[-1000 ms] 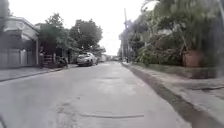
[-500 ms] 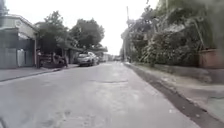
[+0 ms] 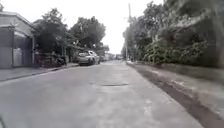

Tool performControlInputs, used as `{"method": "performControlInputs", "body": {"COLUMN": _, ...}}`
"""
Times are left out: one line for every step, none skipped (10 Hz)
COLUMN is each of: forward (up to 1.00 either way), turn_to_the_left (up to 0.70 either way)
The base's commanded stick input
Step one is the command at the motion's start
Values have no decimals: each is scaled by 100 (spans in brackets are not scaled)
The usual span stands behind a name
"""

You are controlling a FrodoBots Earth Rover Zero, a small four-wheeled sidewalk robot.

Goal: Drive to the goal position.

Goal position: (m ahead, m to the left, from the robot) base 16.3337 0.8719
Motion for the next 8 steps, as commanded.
{"method": "performControlInputs", "body": {"forward": 100, "turn_to_the_left": -40}}
{"method": "performControlInputs", "body": {"forward": 100, "turn_to_the_left": -29}}
{"method": "performControlInputs", "body": {"forward": 100, "turn_to_the_left": -13}}
{"method": "performControlInputs", "body": {"forward": 100, "turn_to_the_left": 0}}
{"method": "performControlInputs", "body": {"forward": 100, "turn_to_the_left": 0}}
{"method": "performControlInputs", "body": {"forward": 100, "turn_to_the_left": 0}}
{"method": "performControlInputs", "body": {"forward": 100, "turn_to_the_left": 0}}
{"method": "performControlInputs", "body": {"forward": 100, "turn_to_the_left": 0}}
